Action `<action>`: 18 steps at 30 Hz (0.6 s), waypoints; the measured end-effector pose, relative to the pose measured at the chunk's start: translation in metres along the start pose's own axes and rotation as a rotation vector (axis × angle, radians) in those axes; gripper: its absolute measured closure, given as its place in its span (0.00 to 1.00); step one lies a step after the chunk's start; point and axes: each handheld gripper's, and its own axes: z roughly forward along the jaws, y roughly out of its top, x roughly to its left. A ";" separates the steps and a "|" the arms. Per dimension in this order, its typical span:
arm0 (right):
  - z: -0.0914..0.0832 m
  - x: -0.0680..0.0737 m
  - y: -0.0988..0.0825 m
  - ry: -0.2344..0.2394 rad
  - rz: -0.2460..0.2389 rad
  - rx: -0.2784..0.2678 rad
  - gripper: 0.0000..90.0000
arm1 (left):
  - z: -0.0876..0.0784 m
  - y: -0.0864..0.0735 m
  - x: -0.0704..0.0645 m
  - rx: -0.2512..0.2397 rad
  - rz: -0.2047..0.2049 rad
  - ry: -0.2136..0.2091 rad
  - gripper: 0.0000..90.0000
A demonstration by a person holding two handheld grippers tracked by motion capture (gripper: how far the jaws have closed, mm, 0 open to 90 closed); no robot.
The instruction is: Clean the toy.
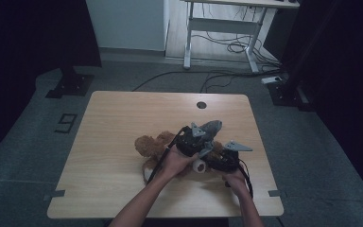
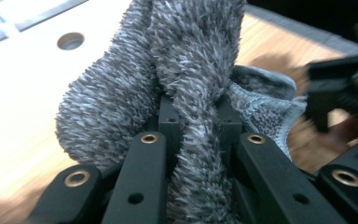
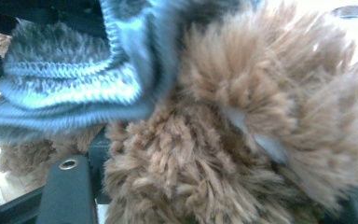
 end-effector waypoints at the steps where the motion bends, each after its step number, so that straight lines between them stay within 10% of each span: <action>1: 0.000 0.000 0.000 0.003 0.006 -0.006 0.36 | -0.002 -0.003 0.004 0.003 -0.010 0.008 0.87; 18: -0.002 -0.003 -0.001 0.023 0.015 -0.012 0.36 | -0.067 -0.054 0.083 -0.030 -0.195 0.100 0.86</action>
